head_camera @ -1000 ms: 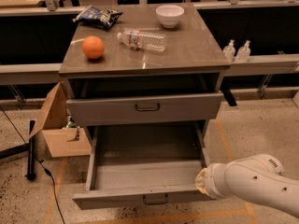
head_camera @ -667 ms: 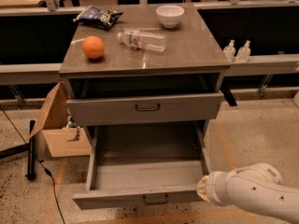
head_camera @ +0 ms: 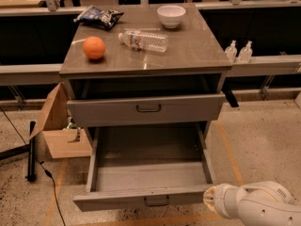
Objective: Close middle drawer
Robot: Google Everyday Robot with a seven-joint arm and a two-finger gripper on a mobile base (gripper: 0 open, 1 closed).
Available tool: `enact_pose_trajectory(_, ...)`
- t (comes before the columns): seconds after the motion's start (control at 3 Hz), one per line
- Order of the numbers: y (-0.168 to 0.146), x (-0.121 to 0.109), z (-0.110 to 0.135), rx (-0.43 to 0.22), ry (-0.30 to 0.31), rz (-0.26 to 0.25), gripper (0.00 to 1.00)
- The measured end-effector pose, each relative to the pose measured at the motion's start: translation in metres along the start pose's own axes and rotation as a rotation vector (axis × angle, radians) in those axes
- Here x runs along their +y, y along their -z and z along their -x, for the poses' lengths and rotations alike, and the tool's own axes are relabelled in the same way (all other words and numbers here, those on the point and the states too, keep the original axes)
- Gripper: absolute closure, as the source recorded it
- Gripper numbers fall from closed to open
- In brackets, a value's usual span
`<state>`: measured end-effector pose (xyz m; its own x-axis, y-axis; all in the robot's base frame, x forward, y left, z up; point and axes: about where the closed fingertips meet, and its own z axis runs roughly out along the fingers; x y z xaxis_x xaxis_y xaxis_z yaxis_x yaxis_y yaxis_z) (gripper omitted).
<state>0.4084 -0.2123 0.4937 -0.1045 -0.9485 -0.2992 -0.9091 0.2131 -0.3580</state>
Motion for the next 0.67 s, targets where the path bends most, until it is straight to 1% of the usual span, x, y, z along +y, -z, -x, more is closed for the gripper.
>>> enact_pose_trajectory(0.33, -0.005, -0.003, -0.013, -0.027, 0.007, -0.044, 1.0)
enact_pose_trajectory(0.67, -0.018, -0.001, -0.024, -0.047, 0.018, -0.059, 1.0)
